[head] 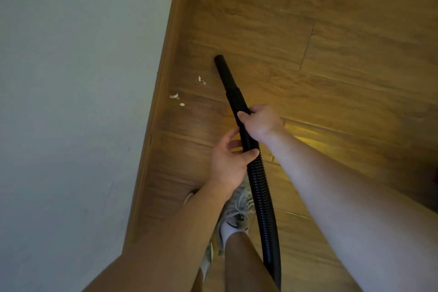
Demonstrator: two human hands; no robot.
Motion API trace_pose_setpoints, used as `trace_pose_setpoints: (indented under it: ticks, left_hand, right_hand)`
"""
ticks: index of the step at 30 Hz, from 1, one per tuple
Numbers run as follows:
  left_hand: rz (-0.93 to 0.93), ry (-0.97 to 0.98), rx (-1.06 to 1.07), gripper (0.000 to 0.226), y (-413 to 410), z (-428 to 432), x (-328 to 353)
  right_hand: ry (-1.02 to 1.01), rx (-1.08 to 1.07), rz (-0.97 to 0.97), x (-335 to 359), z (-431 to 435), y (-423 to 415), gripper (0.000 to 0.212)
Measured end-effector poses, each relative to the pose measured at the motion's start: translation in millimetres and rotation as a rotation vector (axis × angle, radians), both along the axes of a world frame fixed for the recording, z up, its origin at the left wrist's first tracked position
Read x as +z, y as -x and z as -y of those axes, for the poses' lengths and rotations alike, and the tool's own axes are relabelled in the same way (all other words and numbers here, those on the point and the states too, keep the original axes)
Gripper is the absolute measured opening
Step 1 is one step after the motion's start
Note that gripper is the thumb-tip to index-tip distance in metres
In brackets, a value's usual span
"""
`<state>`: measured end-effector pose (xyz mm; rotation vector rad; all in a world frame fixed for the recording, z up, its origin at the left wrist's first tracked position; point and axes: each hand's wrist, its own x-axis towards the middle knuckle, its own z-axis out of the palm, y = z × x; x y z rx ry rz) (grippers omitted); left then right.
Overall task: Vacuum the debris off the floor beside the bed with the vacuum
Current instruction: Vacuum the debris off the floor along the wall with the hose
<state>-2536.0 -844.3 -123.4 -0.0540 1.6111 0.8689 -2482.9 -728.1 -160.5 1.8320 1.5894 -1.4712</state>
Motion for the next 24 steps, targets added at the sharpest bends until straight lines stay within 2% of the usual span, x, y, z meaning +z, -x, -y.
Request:
trace_pose_setpoints:
  ticks: [8,17,24]
  left_hand:
    - [0.038,0.002,0.026,0.064,0,25,0]
    - [0.072,0.003,0.011,0.058,-10,51,6]
    - [0.065,0.016,0.036,0.058,-9,68,2]
  right_hand:
    - [0.011,0.040,0.035,6,19,3,0.028]
    - [0.061,0.022,0.061,8,46,-10,0.020]
    - [0.046,0.022,0.042,6,63,-6,0.026]
